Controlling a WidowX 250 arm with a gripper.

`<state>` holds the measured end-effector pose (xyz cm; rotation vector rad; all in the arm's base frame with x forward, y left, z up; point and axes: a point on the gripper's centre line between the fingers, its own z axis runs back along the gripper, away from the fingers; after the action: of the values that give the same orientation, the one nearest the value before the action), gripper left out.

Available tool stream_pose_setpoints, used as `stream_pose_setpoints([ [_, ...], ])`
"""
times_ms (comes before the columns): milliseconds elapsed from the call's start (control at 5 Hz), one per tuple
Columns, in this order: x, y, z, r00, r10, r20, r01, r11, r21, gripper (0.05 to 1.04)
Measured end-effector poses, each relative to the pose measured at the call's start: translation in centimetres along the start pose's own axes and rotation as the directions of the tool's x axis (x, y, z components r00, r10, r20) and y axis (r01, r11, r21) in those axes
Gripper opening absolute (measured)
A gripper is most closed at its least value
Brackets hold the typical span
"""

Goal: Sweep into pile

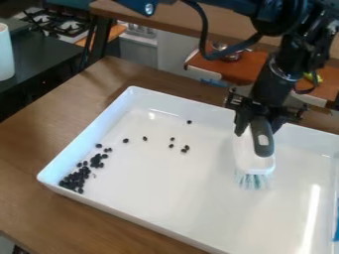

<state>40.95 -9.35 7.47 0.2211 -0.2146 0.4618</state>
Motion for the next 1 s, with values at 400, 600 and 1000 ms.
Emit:
stream_pose_setpoints([
  [400, 2.9, 4.7, -2.0, 0.996, 0.084, 0.029, -0.086, 0.995, 0.057, 0.499],
  [600, 3.6, 6.9, -2.7, 0.993, 0.113, 0.023, -0.115, 0.990, 0.079, 0.499],
  [1000, 4.1, 10.9, -3.7, 0.992, 0.097, 0.083, -0.106, 0.988, 0.114, 0.499],
])
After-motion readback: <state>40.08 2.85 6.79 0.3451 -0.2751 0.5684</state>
